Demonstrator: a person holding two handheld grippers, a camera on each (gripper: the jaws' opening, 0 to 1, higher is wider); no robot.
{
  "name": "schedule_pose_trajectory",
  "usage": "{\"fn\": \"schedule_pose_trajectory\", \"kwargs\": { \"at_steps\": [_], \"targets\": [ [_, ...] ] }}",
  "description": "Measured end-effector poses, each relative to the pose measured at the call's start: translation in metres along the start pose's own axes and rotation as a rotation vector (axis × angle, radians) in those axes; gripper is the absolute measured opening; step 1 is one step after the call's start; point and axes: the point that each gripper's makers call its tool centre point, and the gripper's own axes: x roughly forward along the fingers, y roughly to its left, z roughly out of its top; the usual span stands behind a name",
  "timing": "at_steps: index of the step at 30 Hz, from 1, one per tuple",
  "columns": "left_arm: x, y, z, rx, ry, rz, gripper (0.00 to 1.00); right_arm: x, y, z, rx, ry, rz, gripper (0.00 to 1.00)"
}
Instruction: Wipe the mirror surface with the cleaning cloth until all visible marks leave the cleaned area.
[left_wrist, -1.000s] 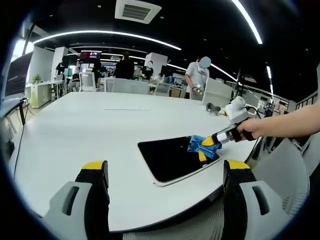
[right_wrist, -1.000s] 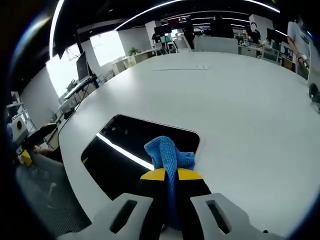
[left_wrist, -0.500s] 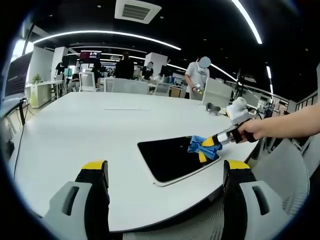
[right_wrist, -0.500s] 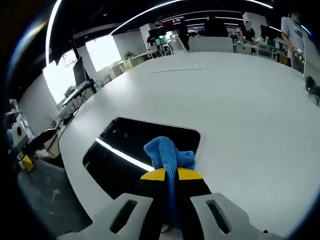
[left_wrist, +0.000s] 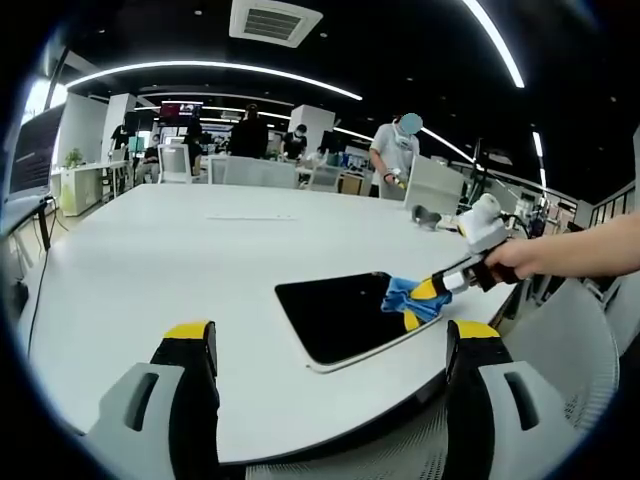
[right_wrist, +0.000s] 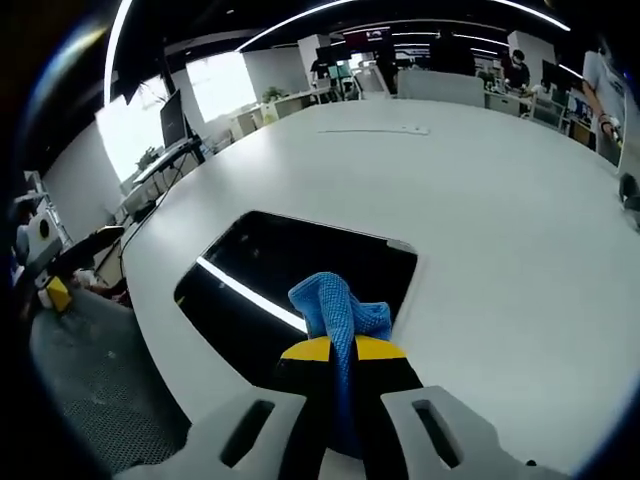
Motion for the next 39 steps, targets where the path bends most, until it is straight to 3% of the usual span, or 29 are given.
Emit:
{"fn": "schedule_pose_trajectory", "kwargs": {
  "at_steps": [18, 31, 39],
  "targets": [
    [-0.001, 0.000, 0.000, 0.000, 0.000, -0.001, 0.94, -0.012, 0.018, -0.016, 0.023, 0.027, 0.062, 0.00],
    [-0.001, -0.001, 0.000, 0.000, -0.001, -0.003, 0.93, -0.012, 0.019, -0.017, 0.028, 0.038, 0.072, 0.00],
    [-0.001, -0.001, 0.000, -0.001, 0.001, -0.006, 0.92, -0.012, 0.020, -0.016, -0.012, 0.040, 0.108, 0.00]
  ]
}}
